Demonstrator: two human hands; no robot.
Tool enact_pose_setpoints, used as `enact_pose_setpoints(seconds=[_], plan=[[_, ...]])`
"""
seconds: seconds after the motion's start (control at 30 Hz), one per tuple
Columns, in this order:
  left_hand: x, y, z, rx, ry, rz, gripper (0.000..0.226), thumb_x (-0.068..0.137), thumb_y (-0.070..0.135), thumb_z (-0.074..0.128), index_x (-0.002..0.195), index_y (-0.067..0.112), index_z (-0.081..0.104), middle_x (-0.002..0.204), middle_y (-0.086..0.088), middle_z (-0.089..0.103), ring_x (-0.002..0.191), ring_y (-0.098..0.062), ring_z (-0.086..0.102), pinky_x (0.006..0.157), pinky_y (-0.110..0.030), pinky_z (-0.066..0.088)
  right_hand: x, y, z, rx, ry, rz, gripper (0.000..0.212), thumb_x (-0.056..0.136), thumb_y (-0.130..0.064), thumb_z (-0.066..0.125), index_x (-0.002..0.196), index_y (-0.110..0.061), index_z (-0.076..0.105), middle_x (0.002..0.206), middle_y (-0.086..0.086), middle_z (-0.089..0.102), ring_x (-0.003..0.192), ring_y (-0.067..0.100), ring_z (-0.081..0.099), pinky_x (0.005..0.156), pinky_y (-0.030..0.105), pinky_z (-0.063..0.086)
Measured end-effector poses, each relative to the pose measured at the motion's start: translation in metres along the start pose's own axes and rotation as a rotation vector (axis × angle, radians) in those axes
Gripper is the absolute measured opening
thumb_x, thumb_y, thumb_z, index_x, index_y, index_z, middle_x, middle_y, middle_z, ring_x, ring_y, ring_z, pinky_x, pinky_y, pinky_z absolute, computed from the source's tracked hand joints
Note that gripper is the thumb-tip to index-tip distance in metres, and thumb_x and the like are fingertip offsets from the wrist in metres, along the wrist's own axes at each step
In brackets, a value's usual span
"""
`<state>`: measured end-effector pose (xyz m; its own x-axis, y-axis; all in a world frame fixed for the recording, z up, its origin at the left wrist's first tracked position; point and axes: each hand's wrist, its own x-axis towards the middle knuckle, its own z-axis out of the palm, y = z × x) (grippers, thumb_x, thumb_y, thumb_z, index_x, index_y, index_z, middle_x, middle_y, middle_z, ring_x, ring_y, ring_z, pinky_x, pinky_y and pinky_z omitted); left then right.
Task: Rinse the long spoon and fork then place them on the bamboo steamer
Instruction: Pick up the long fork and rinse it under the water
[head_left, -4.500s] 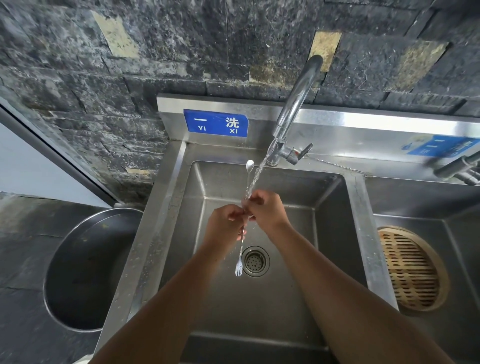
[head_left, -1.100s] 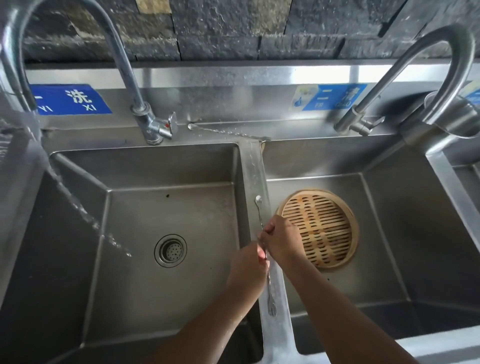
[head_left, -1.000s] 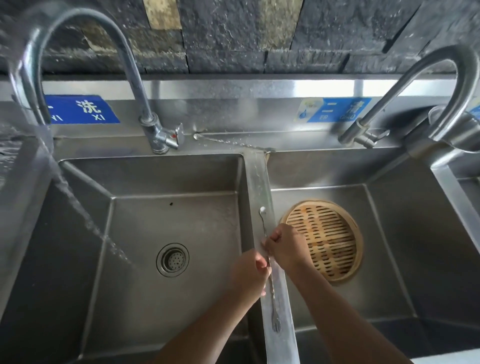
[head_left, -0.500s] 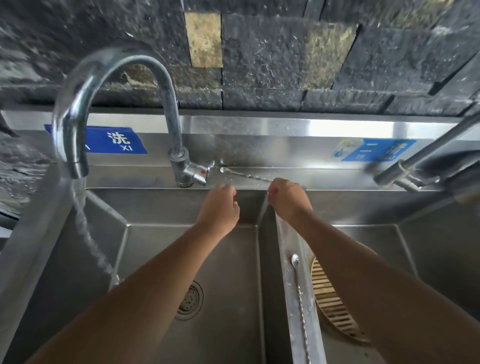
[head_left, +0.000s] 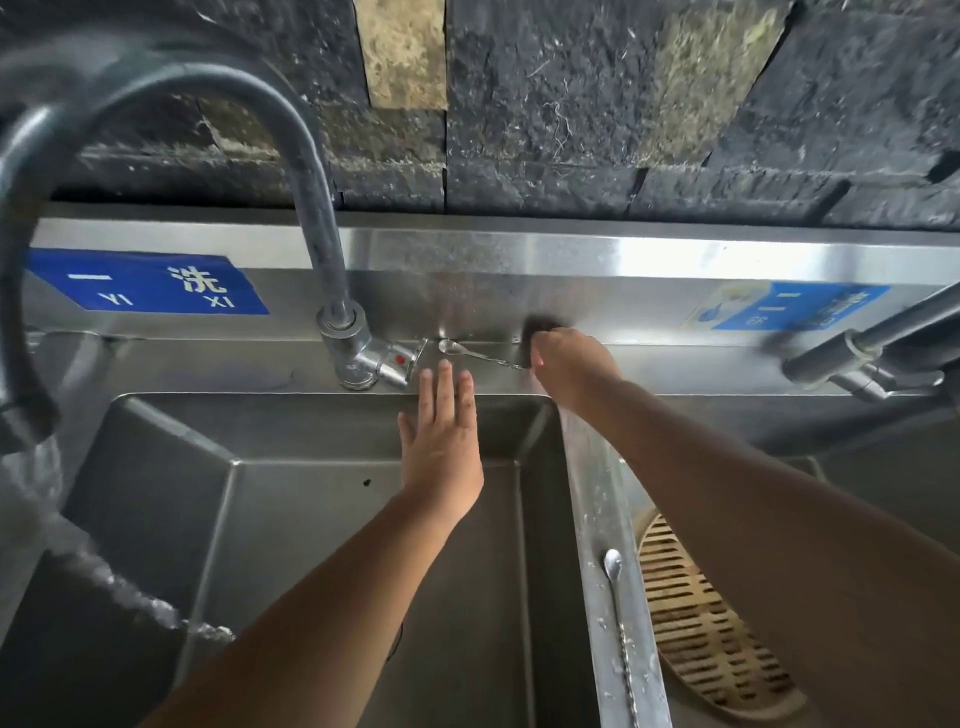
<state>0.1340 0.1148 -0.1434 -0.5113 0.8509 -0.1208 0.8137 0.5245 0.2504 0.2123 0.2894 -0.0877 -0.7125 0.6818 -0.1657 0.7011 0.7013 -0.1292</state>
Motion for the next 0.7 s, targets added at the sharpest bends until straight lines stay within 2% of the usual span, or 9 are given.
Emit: enact_pose_setpoints(seconds=[0.07, 0.2, 0.3, 0.43, 0.53, 0.63, 0.7], plan=[[-0.001, -0.002, 0.001, -0.015, 0.011, 0.008, 0.101, 0.085, 0.013, 0.062, 0.156, 0.015, -0.009, 0.163, -0.007, -0.021, 0.150, -0.029, -0.018, 0.117, -0.053, 0.027, 0.002, 0.000, 0.001, -0.082, -0.009, -0.052, 0.016, 0.090, -0.010, 0.057, 0.102, -0.006, 0.066, 0.107, 0.016, 0.070, 0.098, 0.040, 0.067, 0.069, 0.035, 0.044], [0.000, -0.004, 0.002, 0.015, 0.005, 0.042, 0.101, 0.084, 0.013, 0.060, 0.156, 0.014, -0.011, 0.162, -0.009, -0.022, 0.149, -0.030, -0.020, 0.118, -0.045, 0.028, 0.001, 0.000, 0.000, -0.177, -0.019, -0.162, 0.019, 0.091, -0.008, 0.052, 0.105, -0.005, 0.064, 0.111, 0.013, 0.067, 0.102, 0.039, 0.066, 0.075, 0.042, 0.052], [0.001, -0.006, -0.003, 0.019, -0.037, 0.055, 0.102, 0.083, 0.010, 0.059, 0.155, 0.014, -0.013, 0.161, -0.008, -0.025, 0.149, -0.030, -0.022, 0.119, -0.045, 0.026, -0.007, -0.002, -0.006, -0.190, -0.031, -0.165, 0.021, 0.090, -0.005, 0.050, 0.107, -0.006, 0.063, 0.108, 0.015, 0.068, 0.098, 0.040, 0.066, 0.069, 0.038, 0.046], [0.007, -0.009, -0.021, -0.025, -0.146, 0.065, 0.094, 0.087, 0.004, 0.055, 0.156, 0.015, -0.007, 0.162, -0.002, -0.022, 0.150, -0.026, -0.017, 0.117, -0.048, 0.029, -0.033, -0.010, -0.017, -0.158, -0.059, -0.143, 0.018, 0.087, -0.001, 0.049, 0.096, -0.008, 0.063, 0.095, 0.017, 0.070, 0.085, 0.038, 0.067, 0.065, 0.033, 0.045], [0.003, -0.017, -0.045, -0.068, -0.244, 0.078, 0.080, 0.089, 0.007, 0.052, 0.156, 0.011, 0.009, 0.165, -0.003, -0.004, 0.152, -0.023, -0.002, 0.117, -0.048, 0.029, -0.061, -0.018, -0.026, -0.036, -0.082, -0.061, 0.011, 0.090, -0.012, 0.054, 0.095, -0.010, 0.064, 0.095, 0.015, 0.068, 0.072, 0.031, 0.059, 0.062, 0.029, 0.040], [-0.026, -0.030, -0.061, -0.170, -0.242, 0.036, 0.065, 0.090, 0.011, 0.051, 0.151, 0.009, 0.028, 0.157, -0.007, 0.030, 0.142, -0.026, 0.031, 0.113, -0.042, 0.035, -0.093, -0.036, -0.028, 0.147, -0.136, 0.085, 0.012, 0.087, -0.022, 0.059, 0.090, -0.015, 0.068, 0.087, 0.009, 0.070, 0.078, 0.030, 0.065, 0.073, 0.035, 0.053], [-0.055, -0.041, -0.070, -0.289, -0.229, -0.065, 0.059, 0.093, 0.016, 0.048, 0.149, 0.010, 0.033, 0.151, -0.010, 0.041, 0.135, -0.028, 0.043, 0.109, -0.039, 0.039, -0.116, -0.057, -0.023, 0.449, -0.221, 0.186, 0.015, 0.089, -0.013, 0.060, 0.076, -0.010, 0.066, 0.072, 0.011, 0.067, 0.065, 0.026, 0.062, 0.074, 0.036, 0.054]])
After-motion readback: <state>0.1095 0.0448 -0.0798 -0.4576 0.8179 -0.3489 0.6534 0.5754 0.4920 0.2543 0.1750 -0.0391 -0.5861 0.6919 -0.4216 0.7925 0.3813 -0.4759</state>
